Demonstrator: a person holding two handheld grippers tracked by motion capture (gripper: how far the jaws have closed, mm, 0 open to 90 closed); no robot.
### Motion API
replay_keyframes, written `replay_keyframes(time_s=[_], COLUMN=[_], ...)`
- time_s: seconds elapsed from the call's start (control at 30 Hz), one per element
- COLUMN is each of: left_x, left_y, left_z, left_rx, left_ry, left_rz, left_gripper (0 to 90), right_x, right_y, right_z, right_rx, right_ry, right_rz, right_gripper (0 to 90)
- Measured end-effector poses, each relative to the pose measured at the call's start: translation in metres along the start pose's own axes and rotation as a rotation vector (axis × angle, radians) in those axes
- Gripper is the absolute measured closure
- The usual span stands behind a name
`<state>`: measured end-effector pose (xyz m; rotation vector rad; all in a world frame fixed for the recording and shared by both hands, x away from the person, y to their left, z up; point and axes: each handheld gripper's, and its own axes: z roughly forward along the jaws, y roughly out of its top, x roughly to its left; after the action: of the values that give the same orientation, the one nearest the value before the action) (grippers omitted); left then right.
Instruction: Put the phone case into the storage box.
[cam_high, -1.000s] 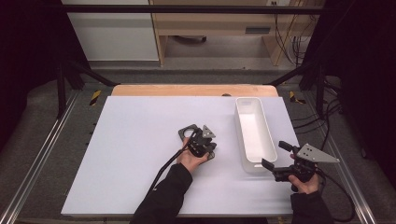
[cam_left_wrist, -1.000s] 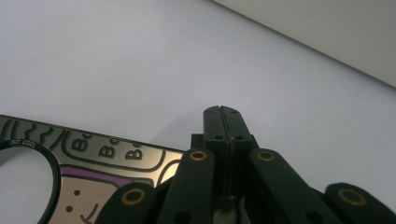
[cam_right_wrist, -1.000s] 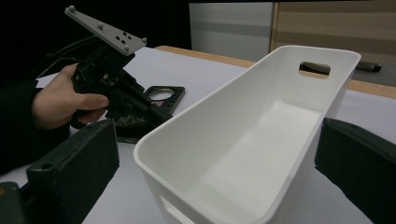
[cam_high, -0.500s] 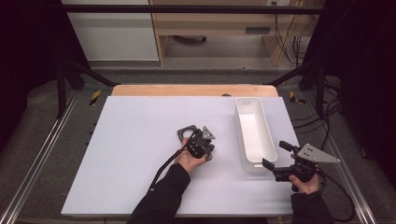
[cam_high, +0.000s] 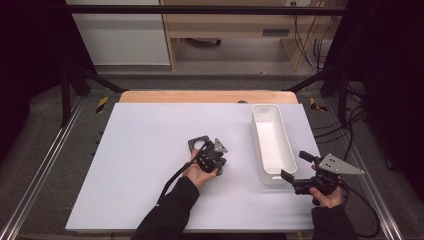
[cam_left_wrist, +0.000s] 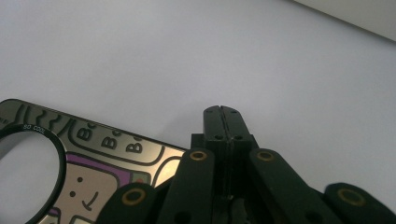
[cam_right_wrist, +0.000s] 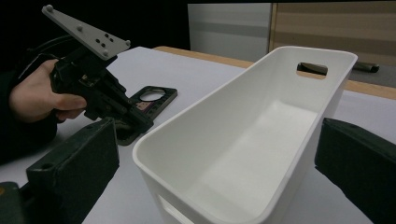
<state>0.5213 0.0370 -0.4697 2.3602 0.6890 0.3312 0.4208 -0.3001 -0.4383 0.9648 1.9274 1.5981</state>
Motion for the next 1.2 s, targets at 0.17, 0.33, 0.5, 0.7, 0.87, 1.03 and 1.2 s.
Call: replay_keyframes(time_s=[0.17,0.33,0.5,0.7,0.87,1.03,1.2], left_x=[-0.001,-0.001,-0.001,-0.002,-0.001,-0.002,-0.001], left_y=[-0.004,-0.007,-0.01,-0.016,-0.022,-0.027,-0.033], left_z=[-0.005,-0.007,-0.011,-0.018,-0.023,-0.028,-0.034], left_rx=[0.007,0.008,0.022,0.028,0.033,0.042,0.037], left_ry=[-0.002,-0.004,0.004,0.002,0.002,0.009,0.005], left_rz=[0.008,0.006,0.018,0.019,0.019,0.028,0.026], left_gripper=[89.2,89.2,89.2,89.2,89.2,89.2,89.3], right_x=[0.0,0.0,0.0,0.0,0.0,0.0,0.0], right_y=[0.0,0.0,0.0,0.0,0.0,0.0,0.0], right_z=[0.0,0.0,-0.001,-0.001,0.0,-0.001,-0.001], right_rx=[0.001,0.0,0.0,0.0,0.0,-0.001,-0.001], right_ry=[0.0,-0.001,-0.002,-0.002,-0.002,-0.004,-0.002], right_rz=[-0.001,-0.001,0.003,0.001,0.003,0.003,0.003], right_gripper=[0.3,0.3,0.3,0.3,0.3,0.3,0.3])
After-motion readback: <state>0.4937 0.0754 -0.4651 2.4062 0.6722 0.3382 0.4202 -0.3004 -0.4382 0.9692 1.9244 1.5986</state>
